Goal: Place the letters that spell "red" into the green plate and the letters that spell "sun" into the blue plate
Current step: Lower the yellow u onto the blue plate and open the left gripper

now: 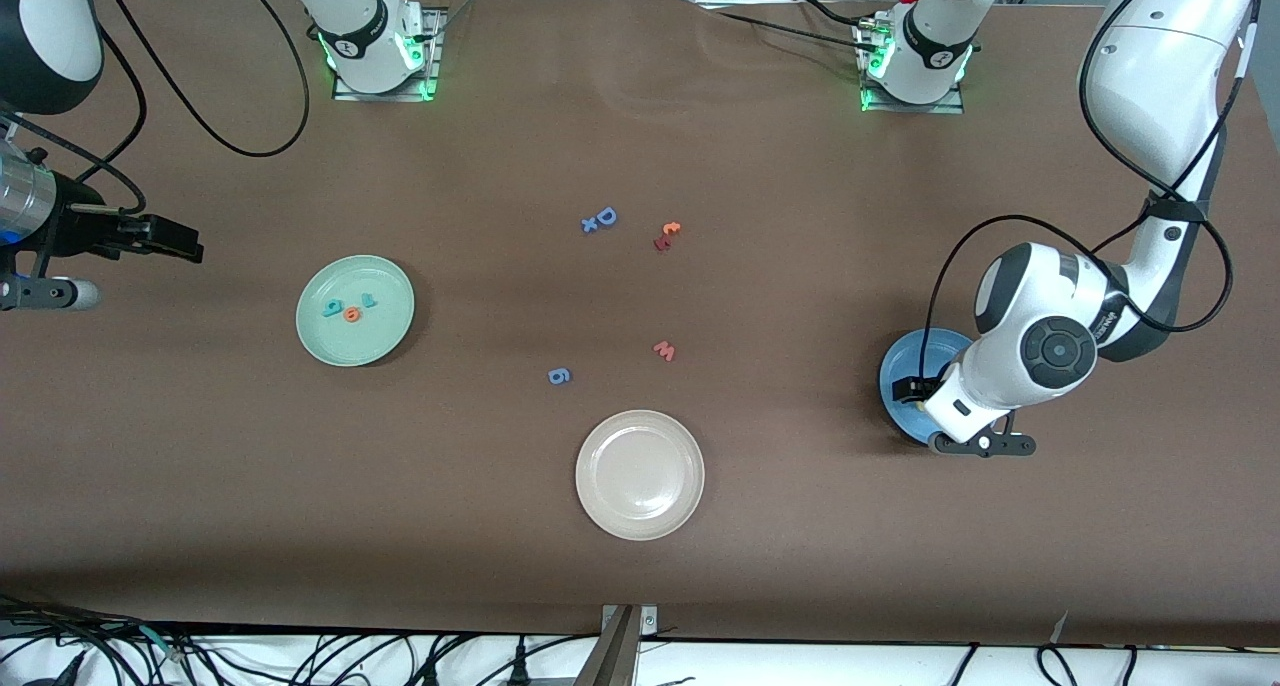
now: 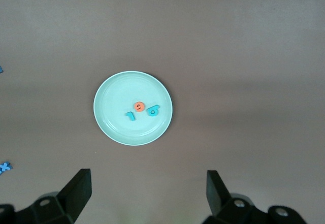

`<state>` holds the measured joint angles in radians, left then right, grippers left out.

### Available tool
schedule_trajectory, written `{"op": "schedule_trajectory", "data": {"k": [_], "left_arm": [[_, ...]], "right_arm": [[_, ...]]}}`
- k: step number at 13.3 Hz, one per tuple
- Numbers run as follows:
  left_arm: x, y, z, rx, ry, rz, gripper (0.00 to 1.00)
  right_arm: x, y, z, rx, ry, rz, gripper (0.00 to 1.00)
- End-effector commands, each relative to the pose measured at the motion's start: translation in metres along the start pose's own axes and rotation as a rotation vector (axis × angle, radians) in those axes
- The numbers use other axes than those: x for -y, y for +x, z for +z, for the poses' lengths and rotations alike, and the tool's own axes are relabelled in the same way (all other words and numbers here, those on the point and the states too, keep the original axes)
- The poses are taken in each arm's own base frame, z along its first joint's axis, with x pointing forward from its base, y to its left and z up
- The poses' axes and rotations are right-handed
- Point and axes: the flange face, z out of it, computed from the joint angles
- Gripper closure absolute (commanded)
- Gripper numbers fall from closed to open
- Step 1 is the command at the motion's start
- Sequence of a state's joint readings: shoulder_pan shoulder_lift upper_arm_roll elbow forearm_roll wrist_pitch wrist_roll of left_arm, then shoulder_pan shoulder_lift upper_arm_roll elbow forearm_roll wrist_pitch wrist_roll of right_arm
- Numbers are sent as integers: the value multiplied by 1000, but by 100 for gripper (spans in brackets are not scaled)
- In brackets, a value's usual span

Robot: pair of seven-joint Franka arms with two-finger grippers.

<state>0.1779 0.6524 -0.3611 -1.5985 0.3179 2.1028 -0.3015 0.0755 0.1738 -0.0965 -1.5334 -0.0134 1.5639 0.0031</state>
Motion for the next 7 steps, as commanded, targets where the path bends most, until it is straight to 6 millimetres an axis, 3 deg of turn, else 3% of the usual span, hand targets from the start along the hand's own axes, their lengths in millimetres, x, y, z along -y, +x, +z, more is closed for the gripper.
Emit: {"op": "schedule_trajectory", "data": {"k": [1, 3, 5, 7], "left_arm": [[27, -2, -11, 2, 0, -25, 0], [31, 2, -27, -22, 5, -28, 0], [53, 2, -25, -7, 12, 8, 0], [66, 1, -47, -33, 17, 70, 0]], "right_arm": [[-3, -5, -2, 4, -9, -12, 0], [-3, -5, -2, 4, -9, -12, 0], [-3, -5, -2, 4, -9, -12, 0], [-3, -5, -2, 4, -9, -12, 0]]}}
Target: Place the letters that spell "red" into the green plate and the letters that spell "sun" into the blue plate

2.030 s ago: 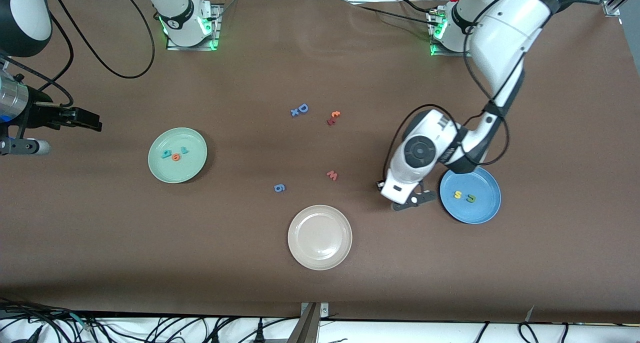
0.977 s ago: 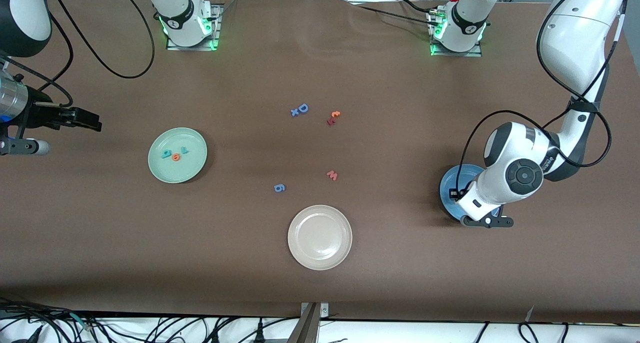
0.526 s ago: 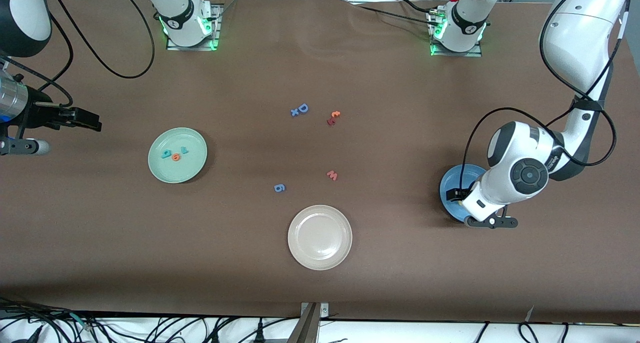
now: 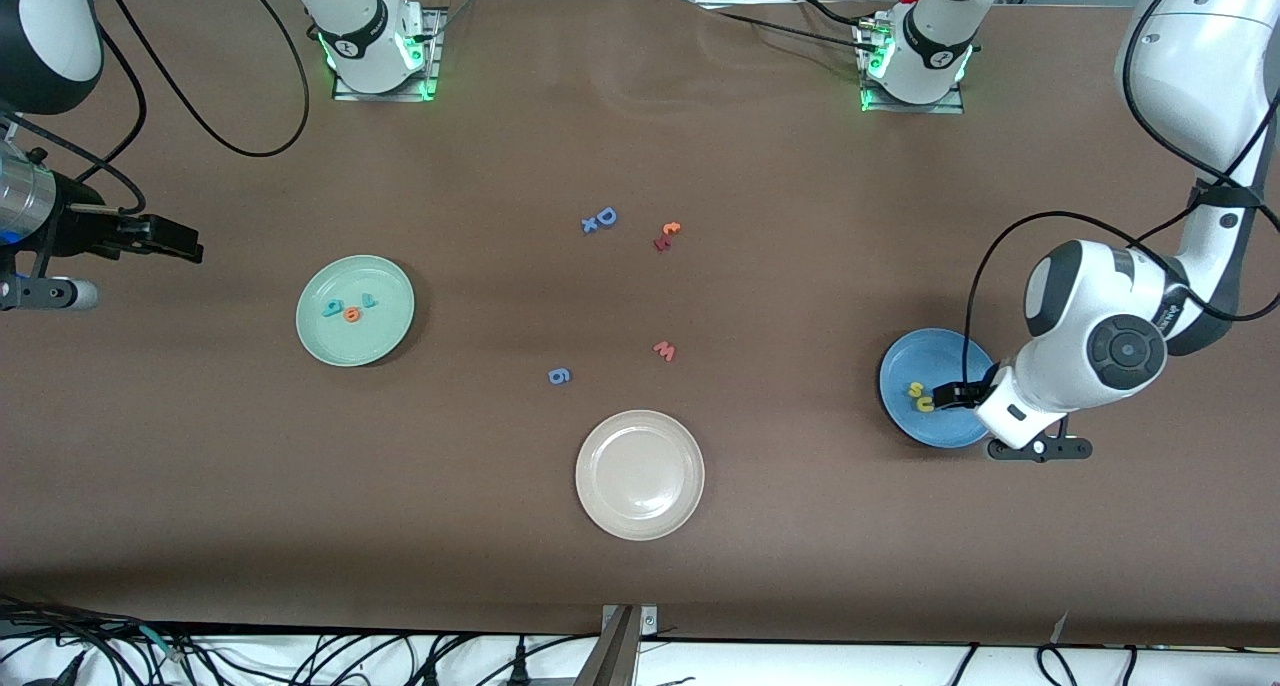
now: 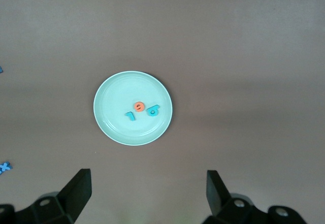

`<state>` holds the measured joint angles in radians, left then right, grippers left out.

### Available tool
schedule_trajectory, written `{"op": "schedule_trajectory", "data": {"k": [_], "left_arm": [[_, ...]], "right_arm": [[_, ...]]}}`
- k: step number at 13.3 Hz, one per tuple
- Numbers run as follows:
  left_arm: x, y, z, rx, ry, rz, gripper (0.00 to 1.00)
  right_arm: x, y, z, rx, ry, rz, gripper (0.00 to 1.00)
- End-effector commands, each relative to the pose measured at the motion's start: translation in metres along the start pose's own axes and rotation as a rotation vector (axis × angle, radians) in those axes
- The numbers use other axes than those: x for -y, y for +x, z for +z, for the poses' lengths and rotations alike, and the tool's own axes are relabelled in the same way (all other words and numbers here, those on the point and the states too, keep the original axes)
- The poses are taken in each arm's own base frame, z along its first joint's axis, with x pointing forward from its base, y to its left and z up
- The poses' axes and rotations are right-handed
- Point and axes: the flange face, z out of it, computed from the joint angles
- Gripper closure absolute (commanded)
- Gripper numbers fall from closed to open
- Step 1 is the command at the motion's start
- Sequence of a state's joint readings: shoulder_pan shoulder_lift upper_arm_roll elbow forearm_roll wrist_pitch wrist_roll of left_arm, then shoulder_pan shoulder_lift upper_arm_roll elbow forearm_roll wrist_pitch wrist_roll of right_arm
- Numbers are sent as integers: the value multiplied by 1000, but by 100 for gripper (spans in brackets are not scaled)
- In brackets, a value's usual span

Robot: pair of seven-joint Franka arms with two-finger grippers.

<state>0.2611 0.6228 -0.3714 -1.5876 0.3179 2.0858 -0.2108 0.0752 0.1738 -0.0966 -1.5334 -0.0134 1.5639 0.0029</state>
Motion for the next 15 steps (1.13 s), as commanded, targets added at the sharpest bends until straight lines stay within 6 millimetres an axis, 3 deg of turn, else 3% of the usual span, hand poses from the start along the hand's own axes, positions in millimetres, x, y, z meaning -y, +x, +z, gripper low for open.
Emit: {"op": "schedule_trajectory", "data": {"k": [1, 5, 7, 8, 10, 11, 13, 15], "left_arm": [[16, -4, -32, -16, 22, 54, 0], [28, -15, -67, 69, 49, 154, 0], [43, -23, -87, 135, 36, 177, 0], [48, -29, -107, 135, 28, 201, 0], [69, -38, -123, 134, -57, 205, 0], [74, -45, -130, 137, -67, 203, 0], [60, -65, -152, 124, -48, 195, 0], [73, -93, -177, 94, -121, 109, 0]], "right_arm": [[-3, -5, -2, 4, -9, -12, 0], [-3, -5, -3, -4, -9, -10, 0], [-3, -5, -3, -5, -9, -10, 0], [-4, -4, -3, -7, -9, -9, 0], [-5, -4, -6, -16, -10, -1, 0], [-5, -4, -6, -16, -19, 2, 0], [-5, -4, -6, -17, -23, 4, 0], [-5, -4, -6, -17, -23, 4, 0]]}}
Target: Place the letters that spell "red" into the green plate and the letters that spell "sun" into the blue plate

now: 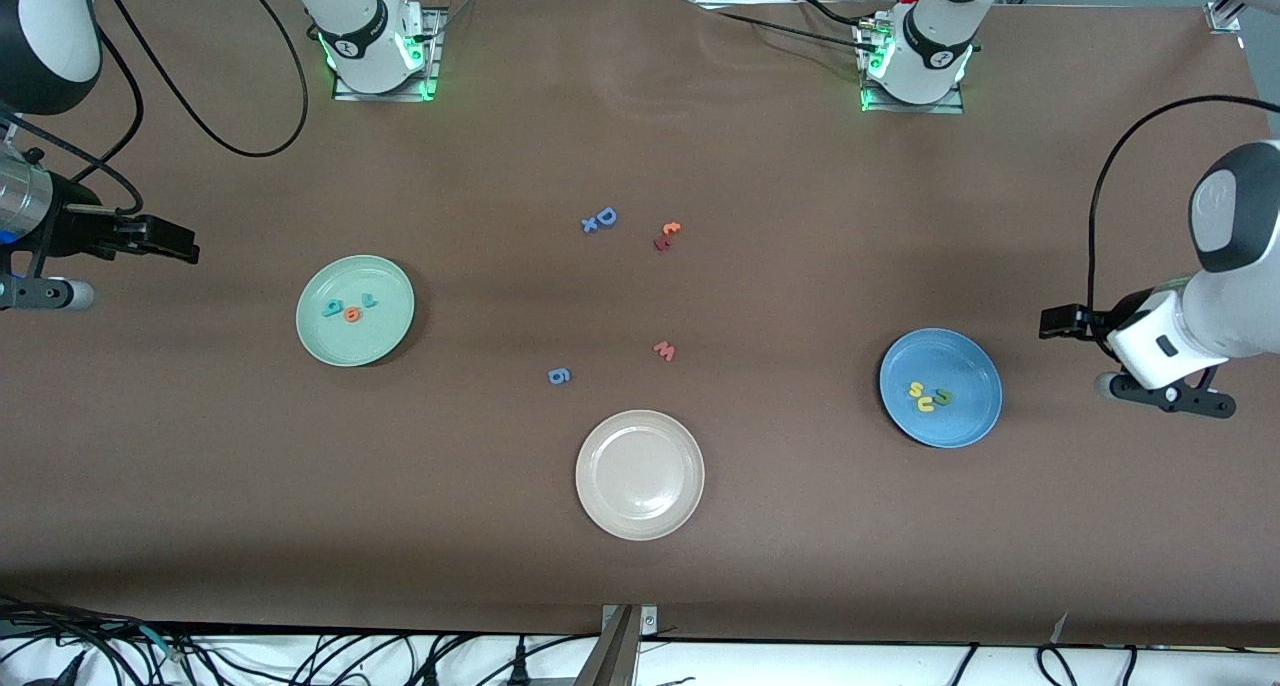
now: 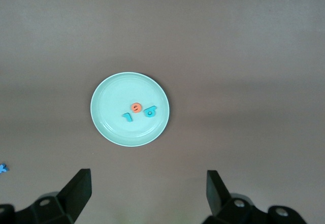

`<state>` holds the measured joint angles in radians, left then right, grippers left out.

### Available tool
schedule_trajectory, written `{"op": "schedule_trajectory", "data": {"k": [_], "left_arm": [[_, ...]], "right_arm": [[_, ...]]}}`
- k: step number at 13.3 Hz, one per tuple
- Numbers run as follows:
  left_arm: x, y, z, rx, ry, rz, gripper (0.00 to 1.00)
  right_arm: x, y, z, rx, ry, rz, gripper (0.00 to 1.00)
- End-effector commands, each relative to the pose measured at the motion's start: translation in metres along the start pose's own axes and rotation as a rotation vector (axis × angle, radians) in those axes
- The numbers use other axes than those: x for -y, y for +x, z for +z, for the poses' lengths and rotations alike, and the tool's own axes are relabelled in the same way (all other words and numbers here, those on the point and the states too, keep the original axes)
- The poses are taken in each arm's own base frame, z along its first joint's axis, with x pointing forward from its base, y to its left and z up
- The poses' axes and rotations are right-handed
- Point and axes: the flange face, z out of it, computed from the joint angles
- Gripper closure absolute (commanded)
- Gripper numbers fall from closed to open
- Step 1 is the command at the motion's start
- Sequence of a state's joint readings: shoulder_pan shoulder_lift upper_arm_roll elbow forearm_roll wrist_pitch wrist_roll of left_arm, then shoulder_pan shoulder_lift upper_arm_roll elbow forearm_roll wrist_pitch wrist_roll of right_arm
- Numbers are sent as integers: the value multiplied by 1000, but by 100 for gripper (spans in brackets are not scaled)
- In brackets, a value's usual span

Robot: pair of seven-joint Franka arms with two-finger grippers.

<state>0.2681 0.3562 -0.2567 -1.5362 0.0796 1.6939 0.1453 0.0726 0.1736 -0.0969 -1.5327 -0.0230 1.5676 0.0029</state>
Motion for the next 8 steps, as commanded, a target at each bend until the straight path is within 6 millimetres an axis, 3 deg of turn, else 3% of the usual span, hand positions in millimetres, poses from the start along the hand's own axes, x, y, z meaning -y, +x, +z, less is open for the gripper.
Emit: {"op": "schedule_trajectory", "data": {"k": [1, 3, 8], "left_arm": [[-11, -60, -33, -49, -26, -7, 0], [-21, -91, -45, -77, -19, 4, 0], [-43, -113, -88, -97, -5, 33, 0]], "right_arm": [[-2, -4, -5, -14, -13, 1, 0], [-2, -4, -5, -14, -13, 2, 0], [-2, -4, -5, -17, -12, 2, 0]]}}
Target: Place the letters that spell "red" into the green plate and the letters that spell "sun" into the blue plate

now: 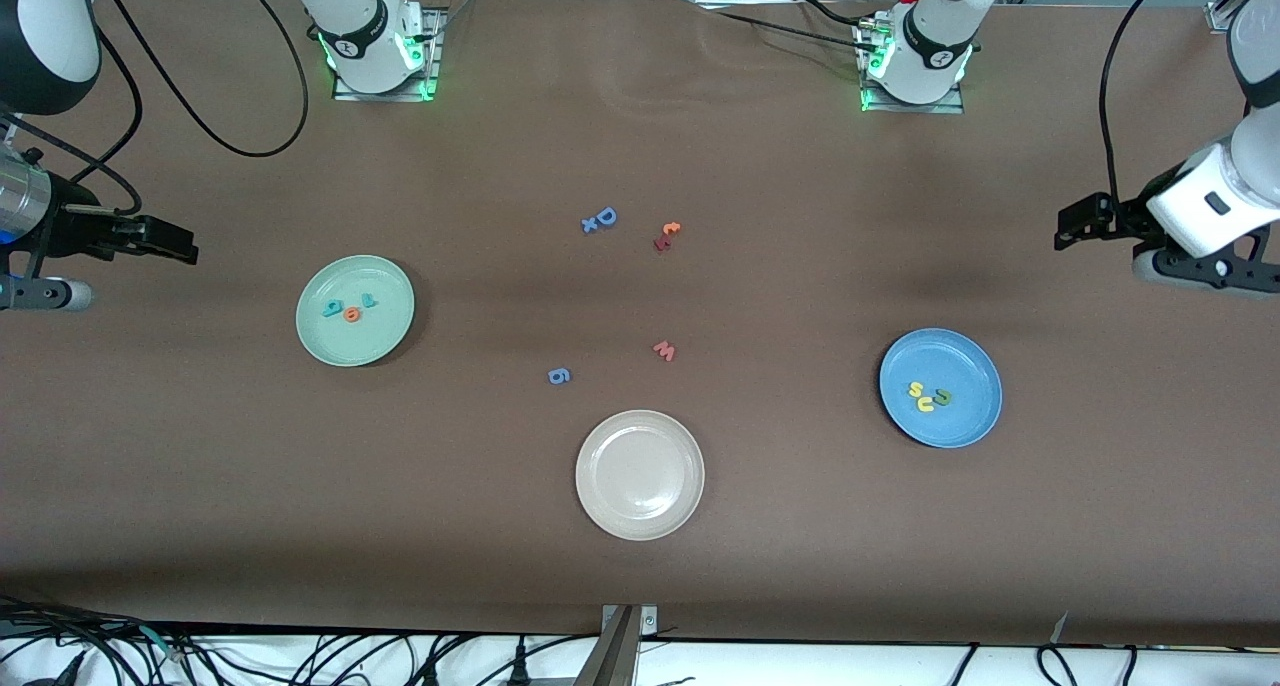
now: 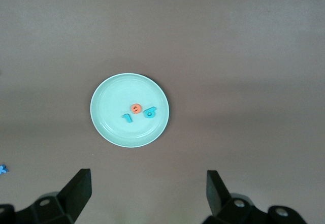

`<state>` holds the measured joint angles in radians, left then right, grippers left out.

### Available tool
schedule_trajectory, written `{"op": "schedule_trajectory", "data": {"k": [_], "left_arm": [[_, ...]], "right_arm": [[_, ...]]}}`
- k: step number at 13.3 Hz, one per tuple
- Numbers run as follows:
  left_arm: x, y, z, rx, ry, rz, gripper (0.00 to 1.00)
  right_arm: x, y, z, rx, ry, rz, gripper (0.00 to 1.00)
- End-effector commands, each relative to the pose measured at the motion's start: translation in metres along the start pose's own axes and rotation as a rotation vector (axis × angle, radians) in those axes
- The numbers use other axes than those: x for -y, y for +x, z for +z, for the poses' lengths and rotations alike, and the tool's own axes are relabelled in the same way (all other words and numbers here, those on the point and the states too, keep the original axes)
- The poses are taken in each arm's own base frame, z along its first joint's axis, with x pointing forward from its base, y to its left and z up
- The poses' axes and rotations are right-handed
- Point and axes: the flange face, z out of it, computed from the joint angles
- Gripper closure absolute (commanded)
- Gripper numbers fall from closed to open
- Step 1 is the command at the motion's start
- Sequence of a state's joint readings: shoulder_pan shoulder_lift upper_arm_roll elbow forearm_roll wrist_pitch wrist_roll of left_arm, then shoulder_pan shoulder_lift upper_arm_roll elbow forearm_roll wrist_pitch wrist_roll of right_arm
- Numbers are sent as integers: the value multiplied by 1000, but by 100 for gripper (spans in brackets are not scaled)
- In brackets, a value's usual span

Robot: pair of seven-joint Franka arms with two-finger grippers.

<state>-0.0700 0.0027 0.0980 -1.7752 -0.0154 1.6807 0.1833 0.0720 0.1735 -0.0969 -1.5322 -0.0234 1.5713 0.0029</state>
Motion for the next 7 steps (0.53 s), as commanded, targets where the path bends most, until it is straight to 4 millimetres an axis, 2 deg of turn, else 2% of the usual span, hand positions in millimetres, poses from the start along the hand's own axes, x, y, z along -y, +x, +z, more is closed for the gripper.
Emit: {"op": "schedule_trajectory", "data": {"k": [1, 3, 6, 7], "left_arm": [[-8, -14, -20, -20, -16, 18, 0], [-11, -15, -36, -52, -9, 30, 0], [-12, -16, -42, -63, -4, 24, 0], [-11, -16, -50, -72, -1, 21, 0]], "right_arm": [[-1, -4, -5, -13, -11, 0, 0], [-2, -4, -5, -13, -8, 1, 0], [-1, -4, -5, -16, -4, 3, 0], [-1, -4, -5, -16, -4, 4, 0]]}}
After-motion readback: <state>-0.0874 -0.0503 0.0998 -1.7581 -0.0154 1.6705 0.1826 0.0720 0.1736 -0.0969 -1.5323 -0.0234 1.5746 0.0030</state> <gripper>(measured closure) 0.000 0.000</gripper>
